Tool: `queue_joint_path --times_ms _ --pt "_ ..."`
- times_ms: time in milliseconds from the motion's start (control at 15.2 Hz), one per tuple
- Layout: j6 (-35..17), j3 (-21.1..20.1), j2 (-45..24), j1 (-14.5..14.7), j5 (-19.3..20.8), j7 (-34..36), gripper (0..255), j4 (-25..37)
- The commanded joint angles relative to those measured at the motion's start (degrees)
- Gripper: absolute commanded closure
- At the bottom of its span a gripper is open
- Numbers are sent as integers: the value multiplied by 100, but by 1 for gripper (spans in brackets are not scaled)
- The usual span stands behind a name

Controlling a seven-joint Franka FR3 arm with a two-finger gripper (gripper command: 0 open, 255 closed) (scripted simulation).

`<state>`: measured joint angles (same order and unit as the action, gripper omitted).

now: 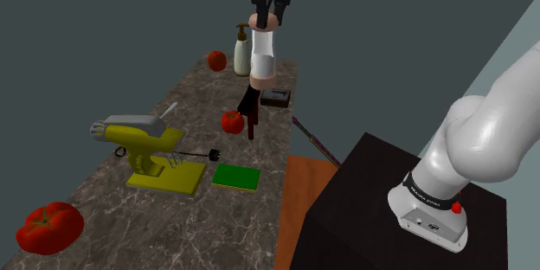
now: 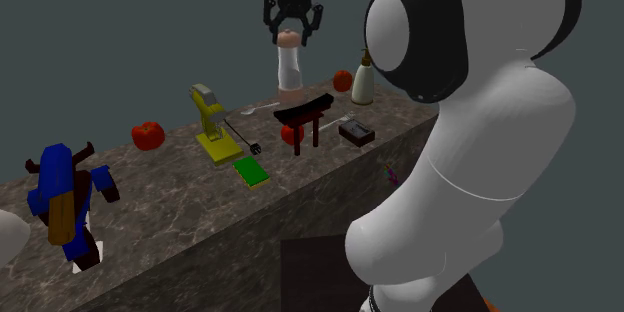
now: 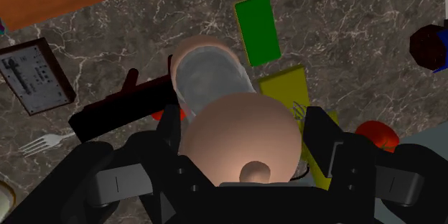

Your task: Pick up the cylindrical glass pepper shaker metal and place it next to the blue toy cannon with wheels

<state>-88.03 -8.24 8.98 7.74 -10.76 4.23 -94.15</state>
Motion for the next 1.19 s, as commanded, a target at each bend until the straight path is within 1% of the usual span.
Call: queue_joint_path --times_ms 0,330,594,858,1122 --pt "-66 -171 -29 118 -7 289 255 16" --pt "-185 -603 -214 415 24 1009 255 205" --pt "-257 -949 -484 668 117 1605 255 491" --pt "-294 -1284 -871 955 295 2220 255 910" --pt "-270 -1597 -1387 1300 579 2853 255 1486"
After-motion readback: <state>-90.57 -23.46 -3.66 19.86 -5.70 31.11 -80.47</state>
